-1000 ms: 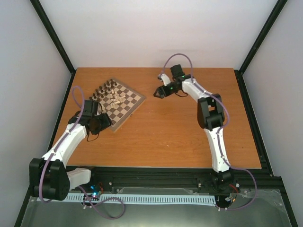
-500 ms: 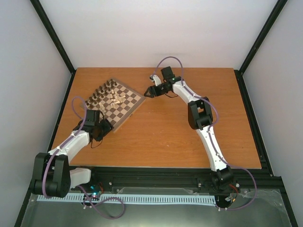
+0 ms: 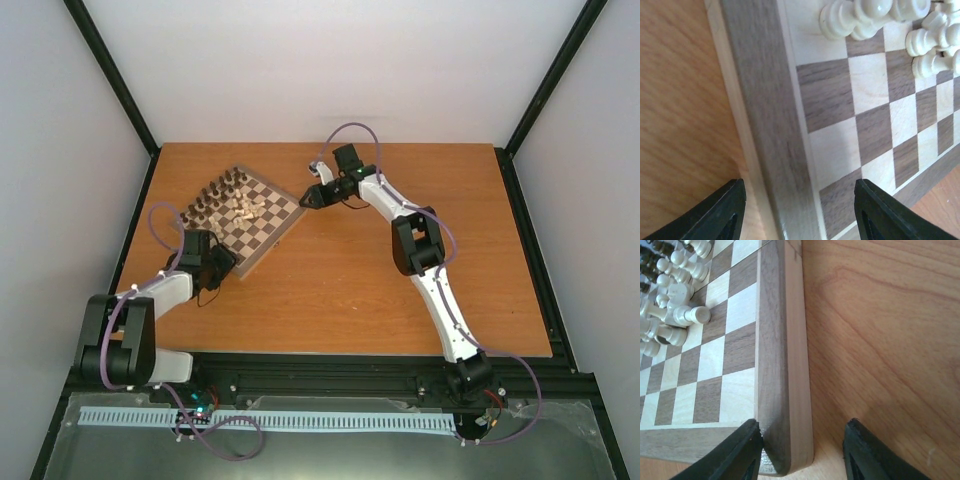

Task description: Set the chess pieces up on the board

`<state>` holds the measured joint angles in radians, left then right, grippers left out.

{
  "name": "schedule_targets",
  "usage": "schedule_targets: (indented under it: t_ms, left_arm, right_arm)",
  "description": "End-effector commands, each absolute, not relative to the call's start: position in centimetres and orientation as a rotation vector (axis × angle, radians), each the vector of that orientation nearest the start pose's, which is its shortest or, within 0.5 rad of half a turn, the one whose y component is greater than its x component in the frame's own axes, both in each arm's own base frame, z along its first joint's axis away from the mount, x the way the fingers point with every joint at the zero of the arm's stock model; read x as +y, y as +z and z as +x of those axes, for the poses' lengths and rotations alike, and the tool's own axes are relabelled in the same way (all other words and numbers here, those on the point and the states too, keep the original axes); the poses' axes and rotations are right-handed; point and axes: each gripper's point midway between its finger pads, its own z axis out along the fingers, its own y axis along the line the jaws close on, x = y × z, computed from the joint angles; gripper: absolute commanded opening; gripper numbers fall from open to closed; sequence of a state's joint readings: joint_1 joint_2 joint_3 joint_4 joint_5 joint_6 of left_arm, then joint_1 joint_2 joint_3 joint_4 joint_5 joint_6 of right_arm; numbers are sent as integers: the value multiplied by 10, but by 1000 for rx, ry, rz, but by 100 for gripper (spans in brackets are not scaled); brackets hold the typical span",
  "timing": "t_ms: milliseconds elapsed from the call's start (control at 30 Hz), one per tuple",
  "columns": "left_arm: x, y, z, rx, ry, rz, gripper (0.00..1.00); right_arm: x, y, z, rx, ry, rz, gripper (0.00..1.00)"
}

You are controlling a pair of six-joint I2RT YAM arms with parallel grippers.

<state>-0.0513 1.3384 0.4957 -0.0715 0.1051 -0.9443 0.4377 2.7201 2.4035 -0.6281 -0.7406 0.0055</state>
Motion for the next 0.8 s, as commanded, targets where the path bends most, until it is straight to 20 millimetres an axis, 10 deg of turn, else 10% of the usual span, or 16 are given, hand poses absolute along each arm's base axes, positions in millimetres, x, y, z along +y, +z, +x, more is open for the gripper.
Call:
schedule_targets:
  t_ms: [0,767]
  left_arm:
    - [-32,27,324,2325,-542,-1107,60]
    - [-60,13,326,2464,-546,-907,45]
  right_arm:
    - [387,24,509,2366,1156,-872,44]
    - [366,7,388,2523,1226,-1137,28]
